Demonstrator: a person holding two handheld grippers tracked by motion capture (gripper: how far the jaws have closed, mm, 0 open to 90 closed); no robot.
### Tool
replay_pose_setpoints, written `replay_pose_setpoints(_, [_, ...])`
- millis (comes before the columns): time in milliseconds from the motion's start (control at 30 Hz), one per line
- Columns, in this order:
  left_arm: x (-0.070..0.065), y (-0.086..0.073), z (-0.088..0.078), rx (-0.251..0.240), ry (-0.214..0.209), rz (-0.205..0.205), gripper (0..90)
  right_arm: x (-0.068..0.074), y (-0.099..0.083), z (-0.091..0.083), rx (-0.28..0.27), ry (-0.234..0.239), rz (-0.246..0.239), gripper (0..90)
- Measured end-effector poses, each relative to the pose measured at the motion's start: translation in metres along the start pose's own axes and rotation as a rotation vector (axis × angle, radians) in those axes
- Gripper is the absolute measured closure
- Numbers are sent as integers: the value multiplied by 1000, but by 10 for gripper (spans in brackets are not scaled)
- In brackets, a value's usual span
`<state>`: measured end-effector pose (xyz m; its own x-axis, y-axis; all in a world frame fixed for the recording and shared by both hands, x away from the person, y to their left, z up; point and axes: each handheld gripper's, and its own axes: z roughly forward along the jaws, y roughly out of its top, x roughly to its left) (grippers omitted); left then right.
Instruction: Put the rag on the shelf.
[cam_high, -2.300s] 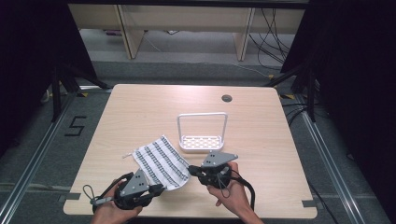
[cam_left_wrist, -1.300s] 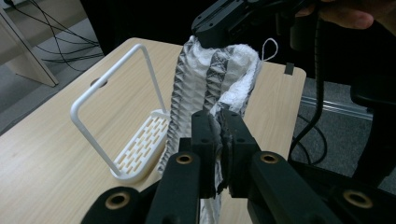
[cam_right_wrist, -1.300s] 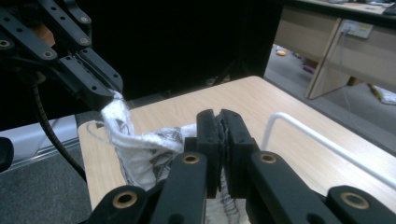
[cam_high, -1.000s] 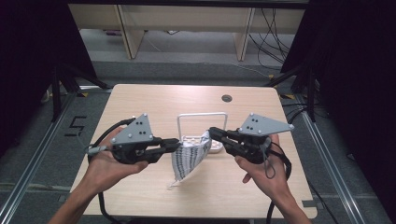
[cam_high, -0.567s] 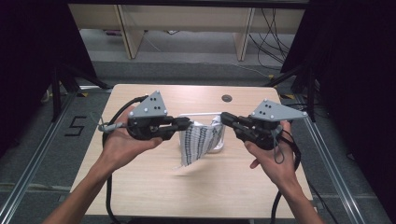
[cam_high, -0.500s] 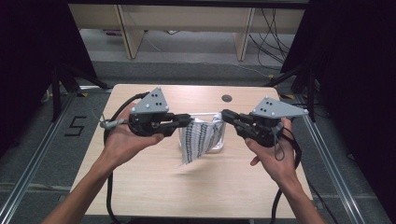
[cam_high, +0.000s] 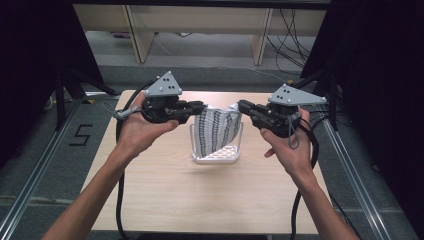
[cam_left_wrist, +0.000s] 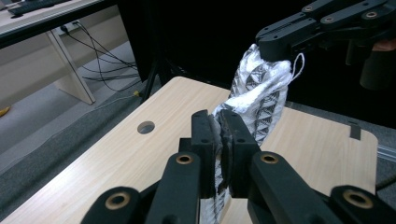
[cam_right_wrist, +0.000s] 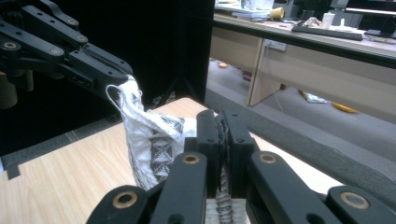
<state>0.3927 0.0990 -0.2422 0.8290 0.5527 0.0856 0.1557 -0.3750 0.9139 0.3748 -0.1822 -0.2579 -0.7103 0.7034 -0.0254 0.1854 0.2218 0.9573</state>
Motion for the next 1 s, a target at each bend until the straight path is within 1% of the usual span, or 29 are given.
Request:
replay_pose_setpoints(67, [5, 2, 2, -5, 14, -12, 844, -1, 2, 2, -1, -1, 7, 875])
replay_pose_setpoints(100, [7, 3, 3, -9, 19, -15, 844, -3, 4, 5, -5, -11, -7, 875])
replay_pose_setpoints(167, [12, 5, 6, -18, 37, -25, 843, -5, 6, 7, -6, -17, -7, 875])
replay_pose_setpoints(200, [15, 6, 7, -18, 43, -30, 843, -5, 7, 10, -8, -13, 4, 875])
replay_pose_setpoints(233, [17, 7, 9, -22, 47, -37, 842, -6, 9, 11, -7, -22, -5, 875])
replay_pose_setpoints(267, [21, 9, 12, -28, 57, -43, 842, -7, 10, 13, -6, -19, -3, 875])
replay_pose_setpoints(300, [23, 10, 13, -32, 63, -49, 842, -10, 12, 16, 3, -26, 0, 875])
replay_pose_setpoints(333, [26, 11, 15, -35, 71, -58, 842, -12, 13, 18, -5, -33, -8, 875])
replay_pose_setpoints(367, [29, 11, 17, -35, 77, -65, 842, -15, 14, 20, -2, -41, -4, 875])
replay_pose_setpoints(400, [33, 12, 21, -37, 81, -72, 842, -17, 15, 23, -3, -33, 2, 875])
replay_pose_setpoints(433, [36, 12, 24, -37, 88, -81, 842, -20, 17, 26, -2, -45, 6, 875])
replay_pose_setpoints(467, [39, 12, 26, -37, 95, -91, 842, -23, 18, 29, -3, -51, 0, 875])
replay_pose_setpoints(533, [45, 12, 32, -41, 114, -105, 842, -28, 20, 35, 3, -61, 13, 875])
replay_pose_setpoints(567, [48, 12, 34, -41, 123, -113, 842, -30, 21, 38, 8, -57, 22, 875])
replay_pose_setpoints(667, [57, 11, 41, -55, 135, -151, 841, -36, 22, 48, 26, -61, 40, 874])
replay_pose_setpoints(700, [60, 11, 44, -57, 141, -162, 840, -39, 22, 51, 28, -66, 34, 874])
replay_pose_setpoints(733, [63, 11, 47, -59, 145, -171, 840, -39, 22, 54, 43, -62, 60, 874])
replay_pose_setpoints(767, [65, 11, 49, -57, 146, -174, 840, -44, 22, 59, 39, -76, 39, 874])
replay_pose_setpoints(800, [67, 10, 52, -58, 147, -181, 840, -45, 21, 61, 48, -75, 49, 874])
replay_pose_setpoints(833, [69, 9, 55, -59, 150, -186, 840, -47, 20, 65, 43, -81, 53, 874])
replay_pose_setpoints(867, [72, 7, 61, -57, 159, -204, 839, -49, 20, 67, 54, -87, 60, 874])
replay_pose_setpoints(900, [74, 6, 64, -57, 159, -216, 839, -51, 18, 72, 57, -81, 79, 874])
replay_pose_setpoints(933, [76, 6, 66, -60, 159, -227, 839, -54, 17, 76, 53, -70, 76, 874])
replay_pose_setpoints(967, [77, 5, 69, -61, 159, -234, 839, -53, 17, 79, 60, -71, 109, 874])
replay_pose_setpoints(1000, [79, 4, 71, -59, 161, -239, 839, -56, 16, 81, 67, -75, 84, 874])
